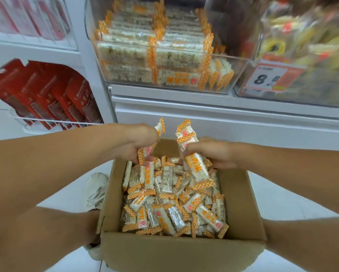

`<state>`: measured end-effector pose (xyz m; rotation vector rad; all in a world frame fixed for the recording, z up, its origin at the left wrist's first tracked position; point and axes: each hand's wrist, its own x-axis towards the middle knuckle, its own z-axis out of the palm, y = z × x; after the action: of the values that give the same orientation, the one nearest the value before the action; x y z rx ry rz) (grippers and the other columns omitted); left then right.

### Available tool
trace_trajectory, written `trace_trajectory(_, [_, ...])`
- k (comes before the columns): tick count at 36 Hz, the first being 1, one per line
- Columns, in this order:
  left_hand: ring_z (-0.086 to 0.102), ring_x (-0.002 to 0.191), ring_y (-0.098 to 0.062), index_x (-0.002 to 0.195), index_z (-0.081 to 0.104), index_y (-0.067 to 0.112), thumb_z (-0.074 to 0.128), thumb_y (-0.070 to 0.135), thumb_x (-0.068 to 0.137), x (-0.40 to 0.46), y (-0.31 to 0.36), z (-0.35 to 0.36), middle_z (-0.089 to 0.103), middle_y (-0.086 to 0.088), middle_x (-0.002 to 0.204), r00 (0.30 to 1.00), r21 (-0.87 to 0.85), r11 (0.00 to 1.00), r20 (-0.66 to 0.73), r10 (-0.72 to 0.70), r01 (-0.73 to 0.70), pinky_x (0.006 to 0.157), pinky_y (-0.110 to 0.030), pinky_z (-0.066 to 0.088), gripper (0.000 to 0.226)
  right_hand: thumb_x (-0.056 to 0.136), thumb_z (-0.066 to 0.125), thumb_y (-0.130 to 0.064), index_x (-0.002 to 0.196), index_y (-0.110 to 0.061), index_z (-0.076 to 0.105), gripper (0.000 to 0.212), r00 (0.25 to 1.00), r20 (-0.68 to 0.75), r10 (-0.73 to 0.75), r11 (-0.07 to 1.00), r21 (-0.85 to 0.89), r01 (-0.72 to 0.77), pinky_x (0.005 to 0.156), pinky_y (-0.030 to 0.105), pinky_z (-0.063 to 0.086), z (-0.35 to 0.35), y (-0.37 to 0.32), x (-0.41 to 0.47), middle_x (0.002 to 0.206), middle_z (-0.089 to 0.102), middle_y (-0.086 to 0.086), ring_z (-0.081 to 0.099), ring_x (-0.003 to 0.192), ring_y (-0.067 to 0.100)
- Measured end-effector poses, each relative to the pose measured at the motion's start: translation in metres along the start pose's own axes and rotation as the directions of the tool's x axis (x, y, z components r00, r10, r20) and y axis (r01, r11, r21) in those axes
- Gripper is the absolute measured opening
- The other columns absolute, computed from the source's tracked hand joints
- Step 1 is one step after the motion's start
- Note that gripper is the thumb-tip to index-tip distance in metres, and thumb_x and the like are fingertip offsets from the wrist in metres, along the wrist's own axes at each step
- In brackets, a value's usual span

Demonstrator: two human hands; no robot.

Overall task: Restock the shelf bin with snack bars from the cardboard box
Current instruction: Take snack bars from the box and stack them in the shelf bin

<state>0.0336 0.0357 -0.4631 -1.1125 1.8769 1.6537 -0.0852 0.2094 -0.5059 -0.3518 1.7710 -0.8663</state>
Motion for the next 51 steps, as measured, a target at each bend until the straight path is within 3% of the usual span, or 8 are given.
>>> trace_trajectory(4, [0.053,0.072,-0.023,0.115,0.048,0.011,0.044,0.025,0.106,-0.032,0.037,0.022,0.047,-0.011,0.087,0.994,-0.220,0.973,0.061,0.091,-0.076,0.073,-0.041,0.054,0.017,0.081,0.063,-0.020,0.114,-0.006,0.066,0.036,0.992,0.110,-0.064,0.926,0.377,0.018,0.107,0.048,0.045,-0.017,-0.042,-0.079,0.122,0.069,0.018,0.064,0.112,0.033])
trace_trajectory(10, [0.066,0.105,-0.031,0.123,0.064,0.014,0.042,0.035,0.106,-0.075,0.072,0.039,0.071,-0.013,0.119,0.911,-0.397,0.872,0.168,0.377,-0.287,0.097,-0.047,0.050,0.036,0.074,0.059,-0.019,0.109,-0.008,0.070,0.039,0.962,-0.032,-0.270,0.832,0.495,0.250,0.091,0.040,0.056,-0.015,-0.080,-0.133,0.108,0.073,0.016,0.070,0.091,0.027])
trace_trajectory(20, [0.065,0.063,-0.021,0.117,0.063,0.005,0.069,0.032,0.093,-0.100,0.092,0.014,0.070,-0.017,0.092,0.861,-0.220,0.852,0.086,0.502,-0.475,0.066,-0.043,0.063,0.036,0.068,0.078,-0.036,0.104,-0.012,0.077,0.042,0.903,-0.267,-0.337,0.884,0.239,0.401,0.110,0.049,0.043,-0.025,-0.108,-0.134,0.118,0.071,0.017,0.064,0.113,0.034])
trace_trajectory(22, [0.062,0.060,-0.019,0.118,0.059,0.005,0.072,0.026,0.091,-0.095,0.095,0.013,0.064,-0.012,0.086,0.874,-0.191,0.860,0.022,0.486,-0.473,0.056,-0.032,0.058,0.036,0.074,0.075,-0.035,0.093,-0.015,0.075,0.028,0.894,-0.282,-0.347,0.884,0.219,0.412,0.092,0.043,0.049,-0.029,-0.112,-0.137,0.098,0.069,0.018,0.062,0.092,0.031])
trace_trajectory(28, [0.069,0.104,-0.039,0.120,0.066,0.002,0.061,0.014,0.095,-0.080,0.116,0.004,0.072,-0.019,0.115,0.889,-0.372,0.830,0.026,0.458,-0.416,0.092,-0.053,0.055,0.028,0.090,0.067,-0.016,0.097,-0.009,0.066,0.010,0.824,-0.468,-0.320,0.853,0.236,0.465,0.071,0.045,0.062,-0.050,-0.130,-0.141,0.083,0.067,0.017,0.067,0.068,0.027])
trace_trajectory(32, [0.069,0.074,-0.029,0.116,0.066,0.003,0.057,0.013,0.095,-0.072,0.123,0.006,0.074,-0.017,0.095,0.887,-0.401,0.812,-0.001,0.462,-0.424,0.072,-0.040,0.060,0.024,0.091,0.071,-0.032,0.108,-0.006,0.068,0.031,0.813,-0.516,-0.270,0.865,0.240,0.440,0.059,0.037,0.063,-0.046,-0.134,-0.129,0.092,0.070,0.018,0.069,0.071,0.028])
trace_trajectory(38, [0.070,0.098,-0.031,0.123,0.069,0.020,0.055,0.058,0.093,-0.067,0.127,0.033,0.074,-0.011,0.115,0.839,-0.342,0.826,0.160,0.521,-0.448,0.086,-0.042,0.055,0.051,0.088,0.054,-0.072,0.142,-0.022,0.053,0.074,0.786,-0.547,-0.286,0.859,0.217,0.464,0.107,0.033,0.039,-0.039,-0.145,-0.106,0.138,0.056,-0.011,0.056,0.124,0.010])
trace_trajectory(51, [0.067,0.109,-0.041,0.122,0.068,0.010,0.080,0.025,0.081,-0.060,0.128,0.024,0.073,-0.019,0.111,0.850,-0.405,0.778,0.005,0.527,-0.480,0.095,-0.056,0.054,0.045,0.100,0.052,-0.047,0.121,-0.022,0.069,0.037,0.758,-0.568,-0.321,0.827,0.222,0.517,0.099,0.041,0.052,-0.045,-0.144,-0.101,0.113,0.075,-0.001,0.069,0.106,0.021])
